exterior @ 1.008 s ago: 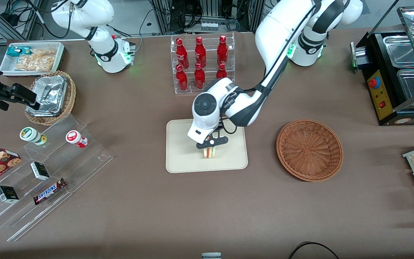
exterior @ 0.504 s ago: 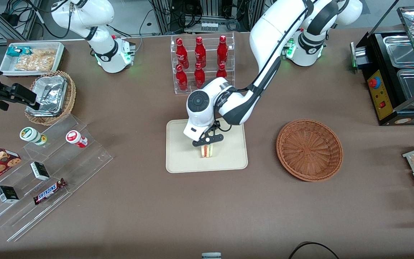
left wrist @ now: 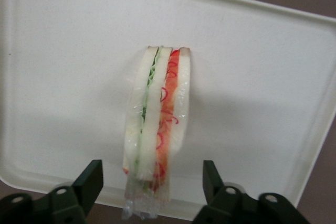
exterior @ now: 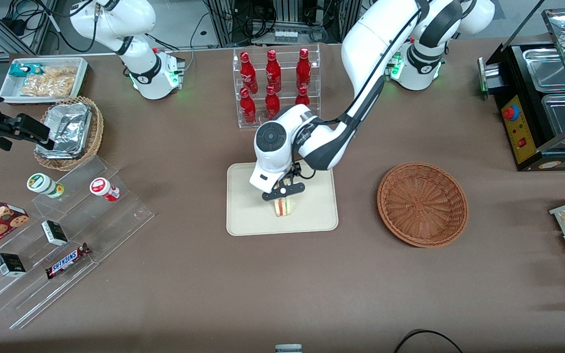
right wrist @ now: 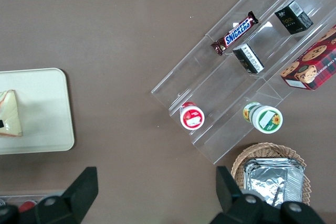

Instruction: Place sandwich from basket to tray

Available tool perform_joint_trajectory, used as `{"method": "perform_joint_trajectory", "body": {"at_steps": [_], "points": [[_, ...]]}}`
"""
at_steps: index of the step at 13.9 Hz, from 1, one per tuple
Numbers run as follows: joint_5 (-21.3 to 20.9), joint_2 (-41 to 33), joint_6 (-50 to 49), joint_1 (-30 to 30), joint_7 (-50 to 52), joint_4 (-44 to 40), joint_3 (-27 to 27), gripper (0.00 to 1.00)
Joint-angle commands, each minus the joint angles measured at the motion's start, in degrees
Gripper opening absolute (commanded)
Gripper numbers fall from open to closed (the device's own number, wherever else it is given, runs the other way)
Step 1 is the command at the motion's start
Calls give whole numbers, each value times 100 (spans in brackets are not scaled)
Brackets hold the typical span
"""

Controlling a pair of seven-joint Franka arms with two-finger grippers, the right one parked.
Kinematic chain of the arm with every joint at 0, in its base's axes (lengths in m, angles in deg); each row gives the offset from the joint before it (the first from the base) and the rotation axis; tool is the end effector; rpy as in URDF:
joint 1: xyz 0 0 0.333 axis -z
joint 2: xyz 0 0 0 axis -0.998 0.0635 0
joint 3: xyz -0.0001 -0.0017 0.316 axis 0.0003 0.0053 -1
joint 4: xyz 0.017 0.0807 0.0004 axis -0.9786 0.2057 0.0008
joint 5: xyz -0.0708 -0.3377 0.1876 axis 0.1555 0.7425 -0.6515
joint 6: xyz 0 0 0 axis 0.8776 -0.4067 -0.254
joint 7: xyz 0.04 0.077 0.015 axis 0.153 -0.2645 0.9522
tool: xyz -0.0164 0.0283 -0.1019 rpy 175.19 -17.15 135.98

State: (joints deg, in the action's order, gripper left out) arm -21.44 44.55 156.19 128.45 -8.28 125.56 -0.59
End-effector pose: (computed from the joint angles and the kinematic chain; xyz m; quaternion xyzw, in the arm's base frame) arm 0.4934 -0.5462 0.2696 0.9914 0.1263 -0.0350 0.0050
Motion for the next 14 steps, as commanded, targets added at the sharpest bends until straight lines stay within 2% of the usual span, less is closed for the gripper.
{"method": "perform_joint_trajectory", "body": {"at_steps": [1,4,10,14], "points": [[53,-397,-254,27,110,21,-35,100],[53,-810,-816,-43,58,29,-52,100],[62,-1162,-1625,-473,-354,91,-35,100],[184,-1917,-1837,-1000,-1276,949,-35,100]]}}
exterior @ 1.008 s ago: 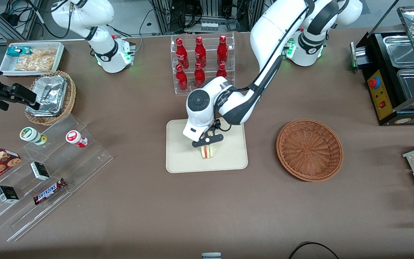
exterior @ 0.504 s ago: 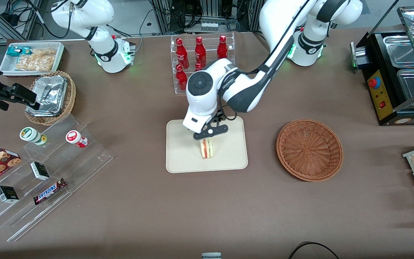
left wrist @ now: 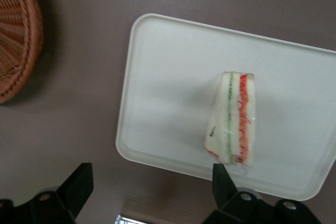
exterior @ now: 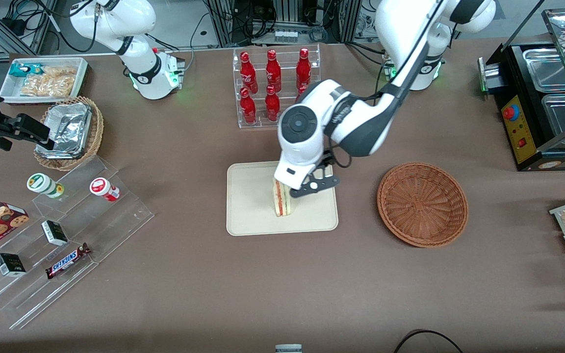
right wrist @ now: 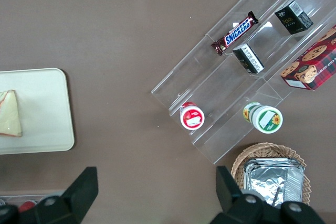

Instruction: Place sandwich from basket to tray

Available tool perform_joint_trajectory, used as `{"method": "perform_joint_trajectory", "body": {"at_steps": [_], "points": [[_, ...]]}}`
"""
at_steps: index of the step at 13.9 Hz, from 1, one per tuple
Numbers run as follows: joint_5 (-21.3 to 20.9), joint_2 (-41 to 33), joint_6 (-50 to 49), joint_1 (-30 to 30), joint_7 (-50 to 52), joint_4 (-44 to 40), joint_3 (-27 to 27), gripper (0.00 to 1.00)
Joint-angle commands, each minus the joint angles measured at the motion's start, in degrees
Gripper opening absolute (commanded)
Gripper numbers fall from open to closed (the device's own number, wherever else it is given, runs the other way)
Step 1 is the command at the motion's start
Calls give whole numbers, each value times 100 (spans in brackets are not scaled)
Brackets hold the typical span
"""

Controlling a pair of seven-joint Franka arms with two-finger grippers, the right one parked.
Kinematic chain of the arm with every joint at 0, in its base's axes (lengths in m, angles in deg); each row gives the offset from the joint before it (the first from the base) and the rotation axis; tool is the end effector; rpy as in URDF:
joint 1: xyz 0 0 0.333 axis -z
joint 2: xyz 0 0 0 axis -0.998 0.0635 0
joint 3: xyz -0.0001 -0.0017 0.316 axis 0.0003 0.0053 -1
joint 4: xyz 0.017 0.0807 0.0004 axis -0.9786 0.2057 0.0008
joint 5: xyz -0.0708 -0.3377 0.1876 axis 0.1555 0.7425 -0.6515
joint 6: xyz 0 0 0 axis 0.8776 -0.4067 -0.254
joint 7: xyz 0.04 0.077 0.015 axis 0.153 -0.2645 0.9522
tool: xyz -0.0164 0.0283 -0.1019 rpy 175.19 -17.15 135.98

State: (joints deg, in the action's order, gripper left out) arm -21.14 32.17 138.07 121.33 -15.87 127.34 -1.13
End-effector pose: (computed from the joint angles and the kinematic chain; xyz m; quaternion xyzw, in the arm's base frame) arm 0.5279 -0.4512 0.3848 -0.9892 -0.1198 0.0686 0.0488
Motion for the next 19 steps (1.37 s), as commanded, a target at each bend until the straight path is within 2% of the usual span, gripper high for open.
{"method": "perform_joint_trajectory", "body": {"at_steps": [1,6,14,19], "points": [[190,-917,-34,-428,-859,1096,20,100],[190,-1770,-279,-1447,-2450,2100,11,100],[111,-2571,-1457,-2968,-4999,2092,2,100],[-3,-2853,-1930,-3382,-5327,1549,-16,100]]}}
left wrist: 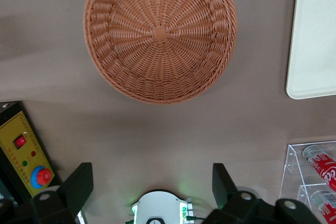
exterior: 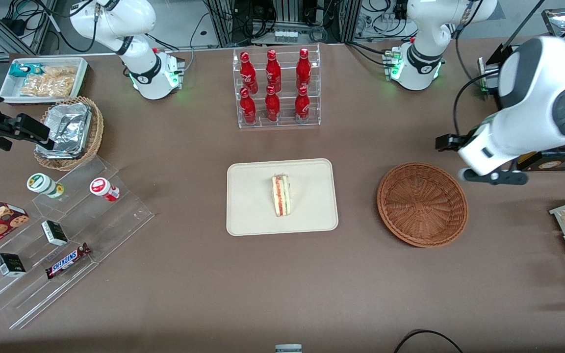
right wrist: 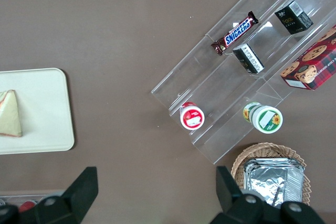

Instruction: Place sandwich from basket to tray

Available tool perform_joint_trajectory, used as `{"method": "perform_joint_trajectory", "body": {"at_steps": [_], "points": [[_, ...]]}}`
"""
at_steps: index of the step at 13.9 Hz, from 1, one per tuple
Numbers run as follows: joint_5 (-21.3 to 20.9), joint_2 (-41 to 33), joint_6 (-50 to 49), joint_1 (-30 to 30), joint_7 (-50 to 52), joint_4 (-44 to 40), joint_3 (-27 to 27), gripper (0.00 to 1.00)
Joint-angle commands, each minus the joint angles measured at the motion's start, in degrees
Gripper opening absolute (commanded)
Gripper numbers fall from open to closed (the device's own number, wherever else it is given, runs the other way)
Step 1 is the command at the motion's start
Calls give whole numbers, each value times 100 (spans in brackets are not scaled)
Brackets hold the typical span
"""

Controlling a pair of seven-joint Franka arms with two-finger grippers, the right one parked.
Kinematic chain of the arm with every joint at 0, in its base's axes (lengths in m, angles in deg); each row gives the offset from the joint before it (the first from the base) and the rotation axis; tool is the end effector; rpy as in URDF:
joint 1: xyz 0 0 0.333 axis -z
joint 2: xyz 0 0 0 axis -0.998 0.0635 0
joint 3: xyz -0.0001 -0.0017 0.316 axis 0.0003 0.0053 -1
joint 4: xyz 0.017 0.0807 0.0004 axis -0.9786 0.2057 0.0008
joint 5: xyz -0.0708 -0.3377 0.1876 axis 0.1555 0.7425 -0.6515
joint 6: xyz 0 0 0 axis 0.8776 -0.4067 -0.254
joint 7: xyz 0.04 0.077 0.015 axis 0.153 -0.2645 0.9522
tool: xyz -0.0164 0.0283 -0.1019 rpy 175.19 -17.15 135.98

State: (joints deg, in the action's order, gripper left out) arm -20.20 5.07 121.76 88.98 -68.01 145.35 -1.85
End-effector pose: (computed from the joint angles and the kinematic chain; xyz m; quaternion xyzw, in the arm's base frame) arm 0.5480 -0.0834 0.5206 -0.9880 0.0490 0.1452 0.0173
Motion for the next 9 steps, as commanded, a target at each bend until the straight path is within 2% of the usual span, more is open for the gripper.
{"method": "perform_joint_trajectory", "body": {"at_steps": [1,5,9], "points": [[-106,-142,-423,-243,-104,-428,57,100],[-97,-142,-503,-438,-34,-947,57,100],[-123,-151,-477,-438,-86,-957,48,100]]}}
